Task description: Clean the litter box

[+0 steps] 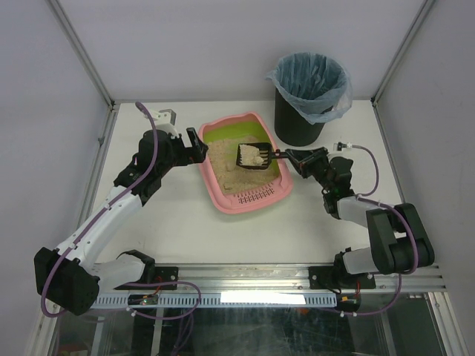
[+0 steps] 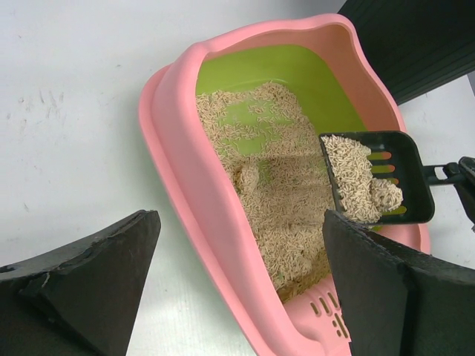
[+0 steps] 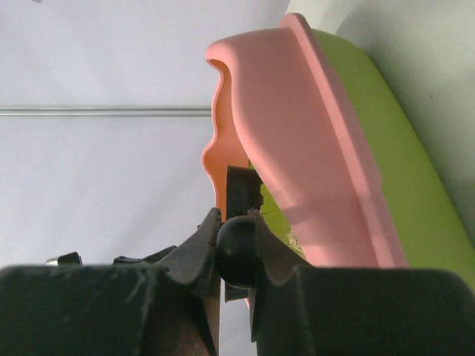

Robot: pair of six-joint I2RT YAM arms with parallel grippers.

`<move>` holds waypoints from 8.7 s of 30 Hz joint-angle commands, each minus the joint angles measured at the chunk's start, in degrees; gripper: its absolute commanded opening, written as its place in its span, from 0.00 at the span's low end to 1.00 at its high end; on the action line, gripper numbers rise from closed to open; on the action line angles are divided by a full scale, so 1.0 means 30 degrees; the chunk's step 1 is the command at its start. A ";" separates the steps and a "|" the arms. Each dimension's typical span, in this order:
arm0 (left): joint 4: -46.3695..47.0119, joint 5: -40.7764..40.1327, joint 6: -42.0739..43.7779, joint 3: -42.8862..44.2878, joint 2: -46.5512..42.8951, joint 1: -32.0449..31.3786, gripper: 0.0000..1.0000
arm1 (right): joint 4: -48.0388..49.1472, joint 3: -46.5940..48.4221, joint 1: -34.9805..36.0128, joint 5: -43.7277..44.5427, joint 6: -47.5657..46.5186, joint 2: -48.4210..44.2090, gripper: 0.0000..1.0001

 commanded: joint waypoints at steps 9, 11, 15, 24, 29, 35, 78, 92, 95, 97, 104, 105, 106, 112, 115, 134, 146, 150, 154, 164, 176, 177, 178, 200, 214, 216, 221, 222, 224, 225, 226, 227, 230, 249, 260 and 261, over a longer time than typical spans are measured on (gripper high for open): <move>0.0585 -0.0850 0.0064 0.0663 -0.0320 0.0199 0.97 | 0.0226 0.2001 0.0642 -0.0974 -0.0854 -0.0150 0.00; 0.0368 -0.0627 0.0215 0.1011 -0.0185 0.0189 0.96 | -0.0090 0.1280 -0.0356 -0.0284 -0.0293 -0.0618 0.00; 0.0745 -0.1118 0.0119 0.0429 -0.0716 0.0180 0.97 | -0.0311 0.2198 0.0606 -0.0770 -0.1069 -0.0554 0.00; 0.0832 -0.1034 0.0314 0.0311 -0.0608 0.0199 0.98 | -0.0612 0.2084 0.0126 -0.0616 -0.1069 -0.0911 0.00; 0.0908 -0.1063 0.0209 0.0141 -0.0774 0.0192 0.98 | -0.0678 0.1830 0.0198 -0.0502 -0.0895 -0.1288 0.00; 0.0708 -0.0928 0.0378 0.0389 -0.0609 0.0201 0.98 | -0.0133 0.1000 -0.0781 0.0235 -0.0072 -0.1810 0.00; 0.1252 -0.0232 0.0231 0.0102 -0.0108 0.0202 0.98 | -0.2070 0.2396 0.0219 0.0454 -0.2134 -0.2212 0.00; 0.1625 -0.0674 -0.0003 -0.0095 -0.0286 0.0199 0.99 | -0.1675 0.3065 0.1333 0.0047 -0.1819 -0.1656 0.00; 0.1364 -0.0121 0.0042 0.0324 0.0045 0.0202 0.97 | -0.1776 0.2130 0.0114 0.0766 -0.1248 -0.1887 0.00; 0.1325 -0.0243 -0.0053 0.0261 -0.0183 0.0193 0.97 | -0.0314 0.1245 -0.0568 0.0719 -0.0050 -0.1928 0.00; 0.1145 -0.0448 0.0204 0.0368 -0.0258 0.0177 0.98 | -0.1326 0.1647 -0.0546 0.1052 -0.0561 -0.2449 0.00; 0.1140 -0.0585 0.0132 0.0252 -0.0379 0.0177 0.98 | -0.0858 0.1527 -0.0578 0.0874 -0.0304 -0.2398 0.00; 0.1264 -0.0808 0.0054 0.0051 -0.0556 0.0199 0.98 | -0.1235 0.2032 -0.0146 0.0434 -0.0528 -0.2282 0.00; 0.1144 -0.0558 0.0159 0.0316 -0.0390 0.0203 0.98 | -0.1900 0.2173 -0.0368 0.0955 -0.0654 -0.2672 0.00; 0.1288 -0.0886 0.0053 0.0020 -0.0769 0.0188 0.99 | -0.3518 0.4039 0.0903 0.0132 -0.2437 -0.2237 0.00; 0.0307 -0.1836 0.1259 0.0616 -0.1604 0.0197 0.99 | -0.4434 0.4662 0.0271 0.0726 -0.1555 -0.2257 0.00; 0.0401 -0.1779 0.0982 0.0486 -0.1730 0.0210 0.99 | -0.8686 0.9098 -0.0367 0.0923 -0.0914 -0.3021 0.00; 0.0379 -0.1797 0.0997 0.0450 -0.1861 0.0218 0.99 | -1.0115 1.1337 -0.0725 0.2353 -0.0704 -0.2829 0.00; 0.0366 -0.1853 0.1026 0.0454 -0.1919 0.0198 0.99 | -1.1103 1.3387 -0.1176 0.4217 -0.0833 -0.2328 0.00; 0.0248 -0.1733 0.1056 0.0398 -0.2051 0.0201 0.99 | -1.1065 1.6558 -0.3044 0.8052 -0.2604 -0.0107 0.00; 0.0178 -0.1356 0.1084 0.0449 -0.1737 0.0190 0.99 | -0.4837 1.6951 -0.4885 0.5144 -1.3116 0.2821 0.00; 0.0166 -0.1325 0.1106 0.0471 -0.1718 0.0202 0.99 | -0.3926 1.6778 -0.4977 0.4355 -1.4094 0.3000 0.00; 0.0157 -0.1285 0.1139 0.0499 -0.1690 0.0202 0.99 | -0.3109 1.6653 -0.5065 0.3594 -1.5021 0.3231 0.00; 0.0127 -0.0730 0.0909 0.0569 -0.0840 0.0186 0.99 | -0.3653 1.8957 -0.5460 -0.2192 -2.6039 0.3072 0.00; 0.0370 -0.0474 0.0712 0.0523 -0.0279 0.0203 0.99 | -1.0225 2.0631 -0.4206 0.4002 -1.6572 -0.1386 0.00; 0.0439 -0.0317 0.0600 0.0514 -0.0104 0.0203 0.98 | -1.1169 2.0416 -0.3560 0.2989 -1.5865 -0.1804 0.00; 0.0559 0.0070 0.0539 0.0624 0.0159 0.0203 0.95 | -1.4178 1.9435 -0.0501 0.2917 -1.6658 -0.2355 0.00; 0.0568 0.0025 0.0555 0.0654 0.0145 0.0203 0.95 | -1.4513 1.9058 0.0134 0.3070 -1.6814 -0.2463 0.00; 0.0541 -0.0184 0.0640 0.0599 -0.0010 0.0198 0.95 | -1.5087 1.8278 0.1374 0.3620 -1.7275 -0.2604 0.00; 0.0555 -0.0347 0.0670 0.0541 -0.0118 0.0202 0.95 | -1.5326 1.7947 0.1984 0.3875 -1.7576 -0.2611 0.00; 0.0568 -0.0529 0.0674 0.0479 -0.0245 0.0188 0.95 | -1.5649 1.7766 0.2521 0.4116 -1.7874 -0.2494 0.00; 0.0566 -0.0672 0.0674 0.0416 -0.0352 0.0201 0.95 | -1.6092 1.7740 0.3076 0.4370 -1.8281 -0.2239 0.00; 0.0569 -0.0853 0.0648 0.0317 -0.0534 0.0203 0.95 | -1.8082 1.8252 0.4312 0.5164 -1.9660 -0.1219 0.00; 0.0498 -0.1158 0.0741 0.0222 -0.0807 0.0206 0.97 | -2.3306 2.4676 0.8566 1.1383 -2.7484 0.7580 0.00; 0.0430 -0.0999 0.0762 0.0285 -0.0718 0.0203 0.97 | -2.3042 2.3113 0.8507 0.9715 -2.6572 0.8142 0.00; 0.0428 -0.1013 0.0762 0.0289 -0.0719 0.0199 0.97 | -2.3007 2.2942 0.8482 0.9464 -2.6355 0.8088 0.00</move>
